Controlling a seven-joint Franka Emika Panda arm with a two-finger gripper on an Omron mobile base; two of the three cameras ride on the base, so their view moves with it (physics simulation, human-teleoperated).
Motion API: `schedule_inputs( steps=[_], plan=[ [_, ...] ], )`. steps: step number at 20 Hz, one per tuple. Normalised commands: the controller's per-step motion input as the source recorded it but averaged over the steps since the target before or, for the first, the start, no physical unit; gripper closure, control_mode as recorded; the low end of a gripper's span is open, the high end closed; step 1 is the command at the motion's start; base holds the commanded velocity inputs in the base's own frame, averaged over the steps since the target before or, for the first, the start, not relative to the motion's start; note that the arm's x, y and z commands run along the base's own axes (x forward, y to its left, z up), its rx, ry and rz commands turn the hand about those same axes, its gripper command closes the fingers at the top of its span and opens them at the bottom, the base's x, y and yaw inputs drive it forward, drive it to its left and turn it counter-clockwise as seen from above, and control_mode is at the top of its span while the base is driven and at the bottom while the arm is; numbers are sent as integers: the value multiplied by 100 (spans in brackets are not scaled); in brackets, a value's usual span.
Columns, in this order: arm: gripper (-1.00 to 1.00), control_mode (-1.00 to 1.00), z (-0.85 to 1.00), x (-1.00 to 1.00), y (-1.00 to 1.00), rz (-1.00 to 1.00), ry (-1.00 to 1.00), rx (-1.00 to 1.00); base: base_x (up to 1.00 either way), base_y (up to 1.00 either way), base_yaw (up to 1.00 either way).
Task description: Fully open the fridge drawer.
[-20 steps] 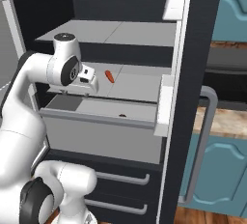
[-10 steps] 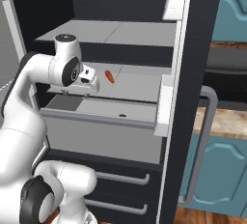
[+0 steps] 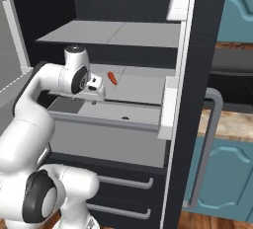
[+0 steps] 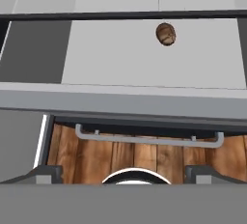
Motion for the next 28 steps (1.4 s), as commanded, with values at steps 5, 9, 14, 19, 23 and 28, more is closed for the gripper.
schedule_inputs(
  steps=[5, 9, 14, 19, 23, 28],
  plan=[
    [-100, -100, -55, 33, 0, 0, 0, 0, 0, 0, 0],
    [-100, -100, -48, 34, 0, 0, 0, 0, 0, 0, 0],
    [-100, -100, -41, 38, 0, 0, 0, 0, 0, 0, 0],
    [-100, -100, -36, 24, 0, 0, 0, 0, 0, 0, 0],
    [-100, -100, -33, 19, 0, 0, 0, 0, 0, 0, 0],
    [-100, -100, -33, 12, 0, 0, 0, 0, 0, 0, 0]
  ],
)
